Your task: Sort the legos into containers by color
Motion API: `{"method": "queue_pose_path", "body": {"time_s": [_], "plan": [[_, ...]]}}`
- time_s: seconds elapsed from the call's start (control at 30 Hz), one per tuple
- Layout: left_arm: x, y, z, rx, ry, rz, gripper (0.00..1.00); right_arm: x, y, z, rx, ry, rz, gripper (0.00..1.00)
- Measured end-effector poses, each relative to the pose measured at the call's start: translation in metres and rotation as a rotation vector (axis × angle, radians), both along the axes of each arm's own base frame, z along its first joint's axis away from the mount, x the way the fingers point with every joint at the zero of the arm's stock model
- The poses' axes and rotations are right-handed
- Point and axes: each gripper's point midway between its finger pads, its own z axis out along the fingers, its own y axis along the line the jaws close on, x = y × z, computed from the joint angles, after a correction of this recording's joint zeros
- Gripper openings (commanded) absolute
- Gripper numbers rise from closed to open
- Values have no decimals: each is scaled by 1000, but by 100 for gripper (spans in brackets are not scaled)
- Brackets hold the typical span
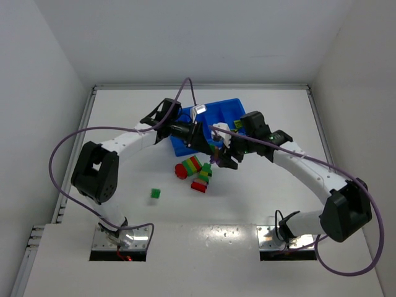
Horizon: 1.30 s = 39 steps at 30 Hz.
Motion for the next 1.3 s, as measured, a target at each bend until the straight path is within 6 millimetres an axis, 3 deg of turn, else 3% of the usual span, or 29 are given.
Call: {"method": "queue_pose_path", "body": {"time_s": [0.2,0.4,0.5,0.73,0.8,1.03,1.3], "plan": [[5,12,-4,-1,9,20,10,-1,-9,2,-12,-39,-14,8],[29,46,-17,76,-39,154,9,-7,-28,-8,-39,-45,-51,8],[60,65,-23,201,-140,283,9,-7,-36,-14,-52,-40,-77,8],[189,100,3,481,-460,602,11,-8,-42,-15,-45,-28,-129,8],[205,105,-4,524,-477,632,12,-4,-44,-12,-38,-37,-149,8],[218,125,-60,706,-416,659,12,7,-66,-8,-25,-59,-275,8],[221,135,-66,763,-420,689,12,19,-102,-14,-23,-47,-457,8]]}}
